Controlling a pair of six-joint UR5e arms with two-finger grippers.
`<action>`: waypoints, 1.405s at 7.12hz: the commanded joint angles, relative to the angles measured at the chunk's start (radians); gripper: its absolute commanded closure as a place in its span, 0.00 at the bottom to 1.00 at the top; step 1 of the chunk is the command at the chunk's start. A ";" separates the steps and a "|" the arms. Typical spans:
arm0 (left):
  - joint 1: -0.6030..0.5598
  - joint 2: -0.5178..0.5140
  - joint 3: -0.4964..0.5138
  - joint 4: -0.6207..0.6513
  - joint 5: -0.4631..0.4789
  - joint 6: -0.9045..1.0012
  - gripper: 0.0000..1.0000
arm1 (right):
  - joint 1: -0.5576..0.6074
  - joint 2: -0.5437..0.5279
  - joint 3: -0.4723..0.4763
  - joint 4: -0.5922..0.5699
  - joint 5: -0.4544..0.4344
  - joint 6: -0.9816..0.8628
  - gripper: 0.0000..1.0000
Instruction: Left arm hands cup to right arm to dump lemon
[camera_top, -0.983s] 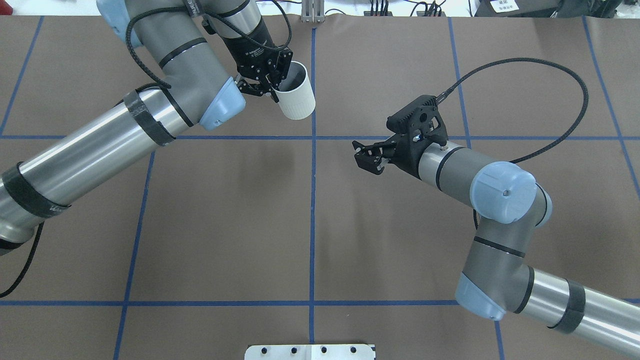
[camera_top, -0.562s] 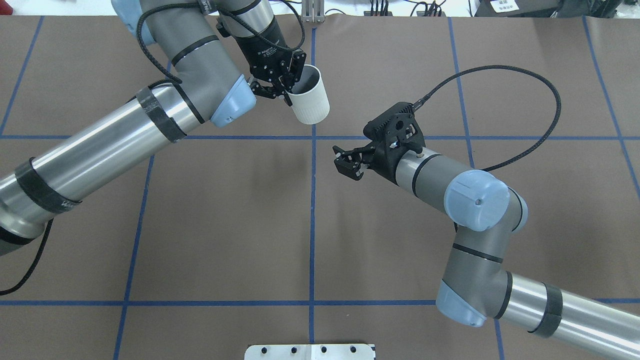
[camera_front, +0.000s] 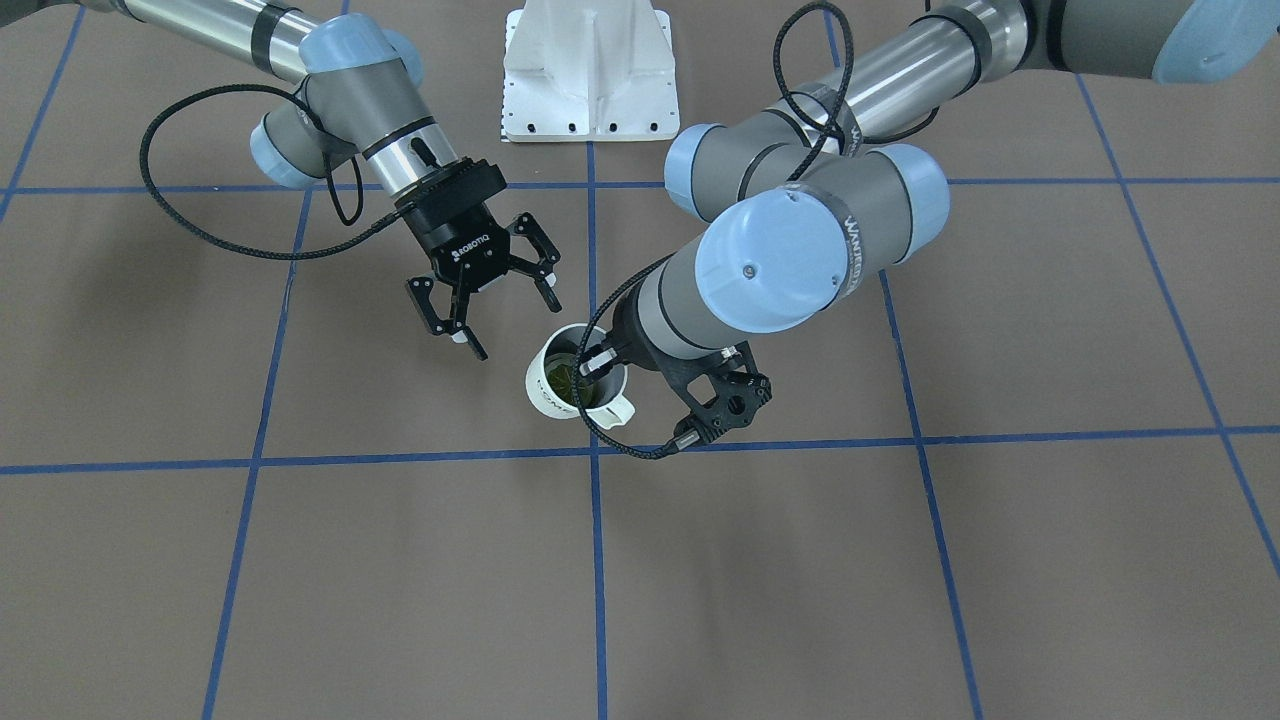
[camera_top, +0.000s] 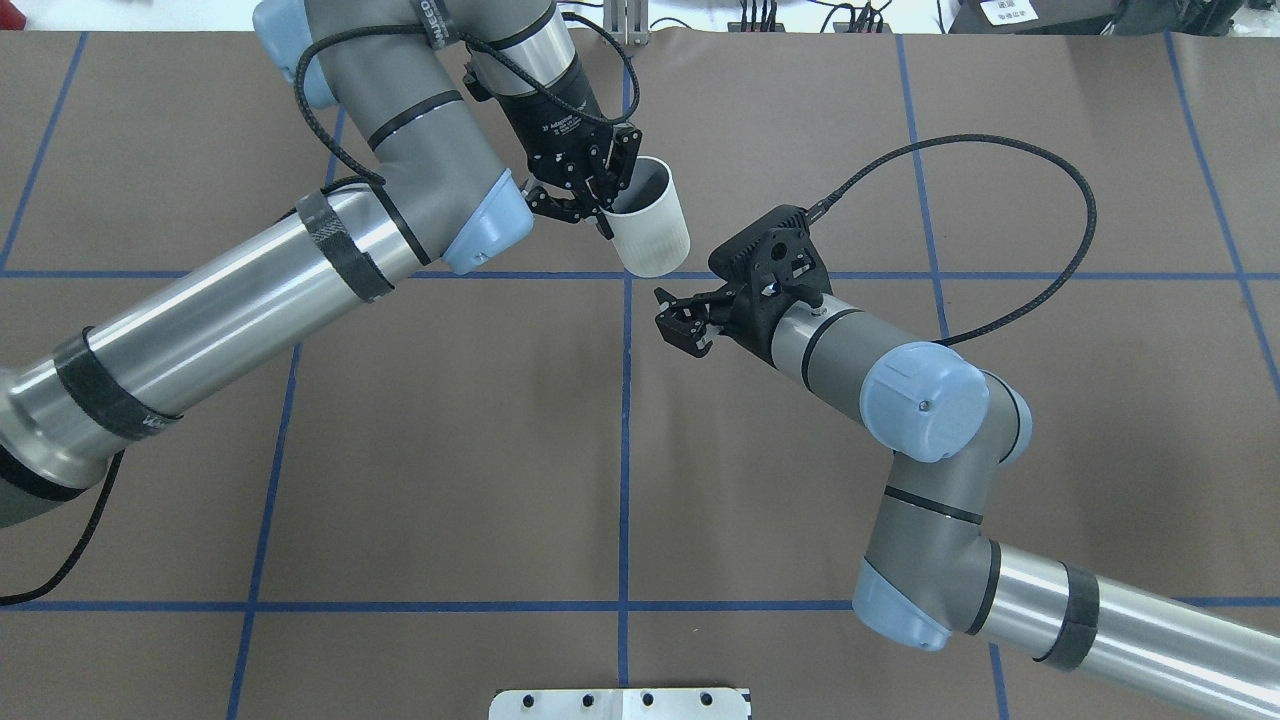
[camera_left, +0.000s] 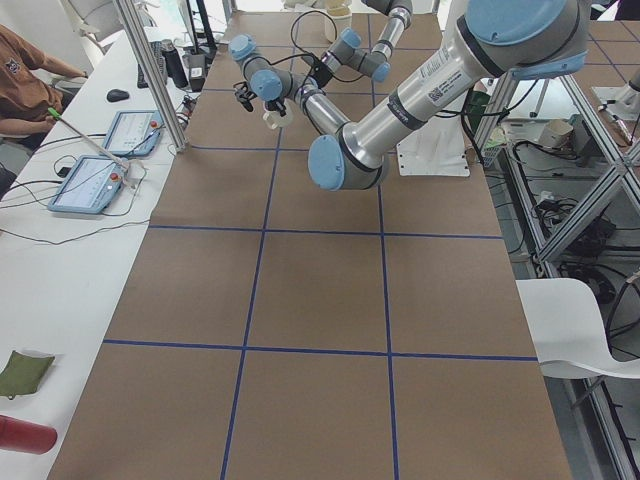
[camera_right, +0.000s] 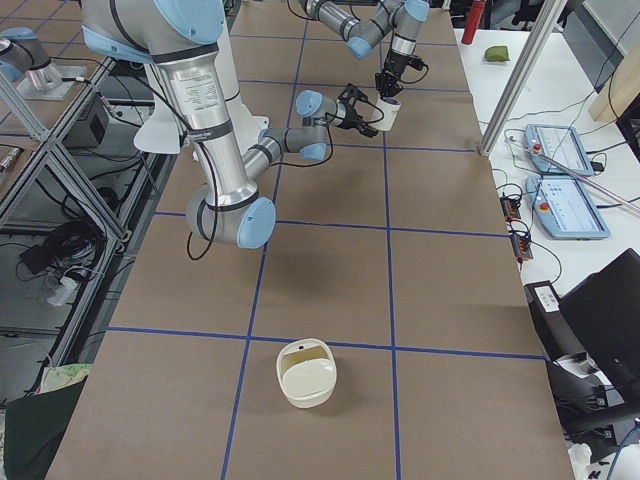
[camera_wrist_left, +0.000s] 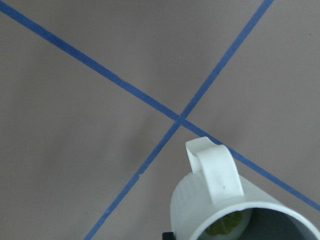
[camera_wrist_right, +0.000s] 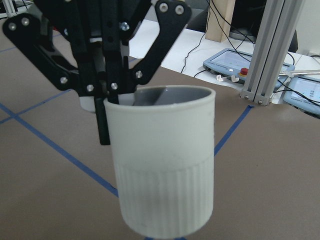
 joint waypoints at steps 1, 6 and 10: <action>0.035 -0.022 -0.001 -0.002 0.000 -0.030 1.00 | 0.000 0.004 -0.011 0.003 -0.007 0.000 0.01; 0.065 -0.038 -0.002 -0.003 -0.002 -0.059 1.00 | -0.003 0.021 -0.031 0.006 -0.009 0.000 0.00; 0.068 -0.035 -0.004 -0.005 -0.002 -0.053 1.00 | -0.003 0.023 -0.039 0.007 -0.010 0.008 0.18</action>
